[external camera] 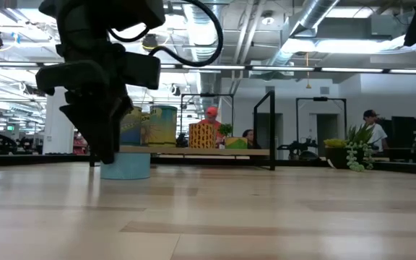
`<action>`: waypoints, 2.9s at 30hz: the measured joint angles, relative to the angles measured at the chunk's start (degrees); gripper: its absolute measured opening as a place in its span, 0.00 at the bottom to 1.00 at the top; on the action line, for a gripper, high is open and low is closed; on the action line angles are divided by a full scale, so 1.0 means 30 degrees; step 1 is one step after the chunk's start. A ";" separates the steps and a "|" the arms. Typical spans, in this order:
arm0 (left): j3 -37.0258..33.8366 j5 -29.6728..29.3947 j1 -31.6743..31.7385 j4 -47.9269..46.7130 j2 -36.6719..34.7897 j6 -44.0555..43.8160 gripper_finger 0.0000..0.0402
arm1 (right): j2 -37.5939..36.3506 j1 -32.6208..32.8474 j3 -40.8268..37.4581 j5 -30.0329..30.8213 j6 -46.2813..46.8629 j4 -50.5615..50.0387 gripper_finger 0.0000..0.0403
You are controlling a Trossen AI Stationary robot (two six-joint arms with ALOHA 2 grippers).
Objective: Pick and place cans onto a shelf
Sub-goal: Put the canned salmon on the shelf
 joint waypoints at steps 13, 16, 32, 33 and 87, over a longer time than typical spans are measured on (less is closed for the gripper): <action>0.3094 -0.1985 0.1605 -0.1301 0.0296 0.1957 0.01 | 0.0000 0.0000 0.0000 0.0036 -0.0007 -0.0283 0.23; 0.4597 -0.2007 0.2483 -0.1439 0.0282 0.3441 0.00 | -0.0007 0.0000 0.0000 0.0057 -0.0007 -0.0291 0.23; 0.9531 -0.0945 0.9485 0.3536 0.0628 1.0539 0.00 | -0.0001 0.0000 0.0000 0.0066 0.0000 -0.0277 0.23; 0.9506 -0.0758 0.9756 0.3480 0.0849 1.0627 0.00 | 0.0000 0.0000 0.0000 0.0073 -0.0007 -0.0277 0.23; 2.3010 -0.0158 1.0575 -0.7918 1.1772 1.4134 0.11 | 0.0000 0.0000 0.0000 -0.0374 -0.0495 -0.0175 0.23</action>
